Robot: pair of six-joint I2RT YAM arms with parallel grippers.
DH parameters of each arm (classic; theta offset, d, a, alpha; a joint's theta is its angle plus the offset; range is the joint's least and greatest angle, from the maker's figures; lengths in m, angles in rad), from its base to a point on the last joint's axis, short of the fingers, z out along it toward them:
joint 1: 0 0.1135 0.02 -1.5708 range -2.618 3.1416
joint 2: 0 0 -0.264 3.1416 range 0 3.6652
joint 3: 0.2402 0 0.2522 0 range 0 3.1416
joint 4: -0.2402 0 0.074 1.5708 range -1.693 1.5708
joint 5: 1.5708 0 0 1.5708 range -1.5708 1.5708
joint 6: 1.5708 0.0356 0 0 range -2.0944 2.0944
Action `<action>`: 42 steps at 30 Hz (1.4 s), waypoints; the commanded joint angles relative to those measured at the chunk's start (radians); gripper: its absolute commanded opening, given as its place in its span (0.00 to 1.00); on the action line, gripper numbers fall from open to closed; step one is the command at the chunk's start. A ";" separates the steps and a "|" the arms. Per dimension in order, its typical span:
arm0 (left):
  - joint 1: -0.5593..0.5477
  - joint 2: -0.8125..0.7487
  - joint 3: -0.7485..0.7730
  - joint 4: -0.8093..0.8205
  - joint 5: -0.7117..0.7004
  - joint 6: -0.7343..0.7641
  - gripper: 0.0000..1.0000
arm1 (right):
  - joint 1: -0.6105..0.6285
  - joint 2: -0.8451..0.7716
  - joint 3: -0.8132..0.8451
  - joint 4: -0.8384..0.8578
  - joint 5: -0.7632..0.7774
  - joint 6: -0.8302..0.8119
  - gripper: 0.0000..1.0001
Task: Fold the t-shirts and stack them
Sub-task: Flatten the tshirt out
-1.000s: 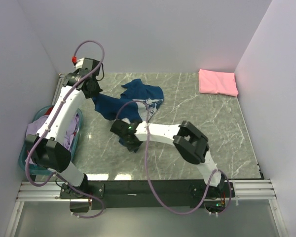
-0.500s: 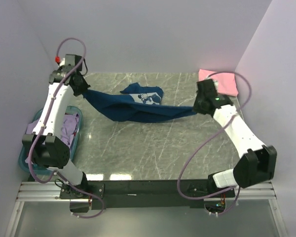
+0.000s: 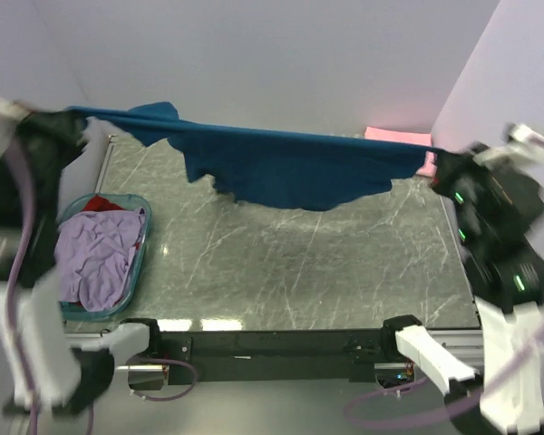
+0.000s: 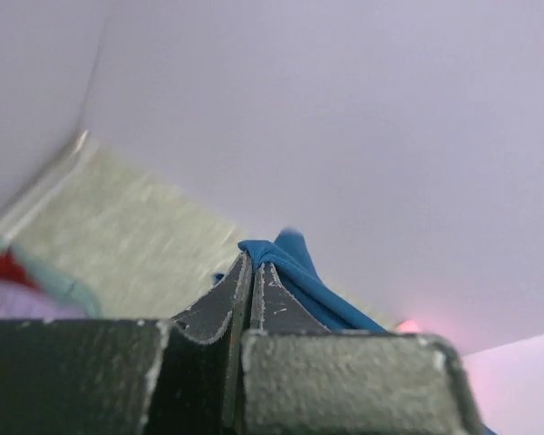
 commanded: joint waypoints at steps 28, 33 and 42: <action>-0.003 0.153 -0.711 0.549 0.225 0.193 0.01 | -0.017 -0.031 -0.711 0.562 0.031 -0.232 0.00; -0.026 0.443 -0.649 0.565 0.195 0.198 0.01 | -0.017 0.307 -0.729 0.736 0.064 -0.289 0.00; -0.033 0.776 -0.342 0.545 0.110 0.281 0.03 | -0.018 0.718 -0.486 0.761 0.088 -0.366 0.00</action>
